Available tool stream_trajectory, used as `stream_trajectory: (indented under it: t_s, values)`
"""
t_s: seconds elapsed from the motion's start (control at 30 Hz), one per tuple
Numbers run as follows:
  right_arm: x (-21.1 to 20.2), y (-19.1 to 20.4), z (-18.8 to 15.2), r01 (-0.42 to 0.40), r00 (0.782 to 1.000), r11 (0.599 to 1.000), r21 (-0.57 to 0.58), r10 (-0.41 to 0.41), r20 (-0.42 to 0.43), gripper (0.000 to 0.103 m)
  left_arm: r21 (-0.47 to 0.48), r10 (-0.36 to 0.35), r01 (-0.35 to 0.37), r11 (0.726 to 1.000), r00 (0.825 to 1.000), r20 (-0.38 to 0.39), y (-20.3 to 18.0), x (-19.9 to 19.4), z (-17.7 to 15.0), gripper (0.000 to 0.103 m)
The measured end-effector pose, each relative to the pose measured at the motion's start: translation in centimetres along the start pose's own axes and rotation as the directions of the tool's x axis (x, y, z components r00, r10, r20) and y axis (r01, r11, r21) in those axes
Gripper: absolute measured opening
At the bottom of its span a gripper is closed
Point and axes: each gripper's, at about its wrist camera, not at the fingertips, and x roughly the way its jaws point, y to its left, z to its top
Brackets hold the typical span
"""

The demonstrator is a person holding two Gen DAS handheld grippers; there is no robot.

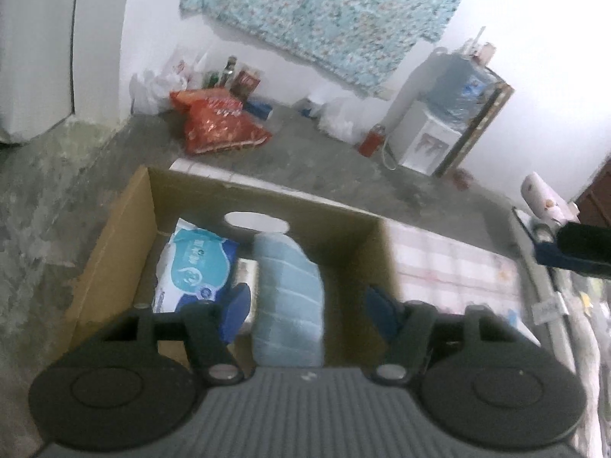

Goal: Organize soft objects
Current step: 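Move both tools back to the bed, left tool toward the red toothpaste tube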

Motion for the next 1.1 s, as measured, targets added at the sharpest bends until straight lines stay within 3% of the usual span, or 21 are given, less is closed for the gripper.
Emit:
stream_trajectory:
  t_s: [0.13,0.27,0.33,0.5,0.63,0.8,0.97,1.1]
  values:
    - [-9.6,-3.0,-3.8,-0.036,0.995,0.998,0.054,0.031,0.093,0.073,0.043,-0.022,0.021,0.999,1.000,0.020,-2.8,-4.1,-1.6,0.074]
    - [-18.1,-6.8,-8.8,-0.017,0.985,0.993,0.115,-0.003,0.174,0.074,0.123,-0.047,0.044,0.991,0.999,0.025,-6.8,-7.5,-4.3,0.076]
    - [-21.3,-8.9,-11.8,0.004,0.979,0.989,0.149,-0.034,0.200,0.075,0.161,-0.059,0.055,0.985,0.998,0.018,-8.9,-8.7,-5.9,0.076]
    - [-25.5,-13.5,-17.7,0.046,0.969,0.971,0.235,-0.101,0.227,0.075,0.243,-0.163,0.161,0.956,0.987,-0.014,-14.5,-9.4,-9.7,0.076]
    - [-25.5,-16.5,-21.1,0.072,0.962,0.955,0.287,-0.143,0.234,0.075,0.304,-0.191,0.193,0.933,0.981,-0.035,-18.8,-7.6,-11.7,0.076]
    - [-22.9,-20.0,-22.4,0.091,0.963,0.942,0.323,-0.166,0.213,0.071,0.394,-0.167,0.186,0.900,0.983,-0.082,-23.9,-3.4,-13.4,0.072]
    - [-18.8,-23.4,-21.0,0.126,0.969,0.933,0.336,-0.188,0.160,0.056,0.446,-0.148,0.184,0.876,0.982,-0.115,-27.4,1.1,-14.0,0.064]
    - [-15.6,-26.3,-19.2,0.123,0.974,0.921,0.369,-0.184,0.134,0.047,0.492,-0.124,0.194,0.849,0.977,-0.171,-30.1,5.9,-13.0,0.050]
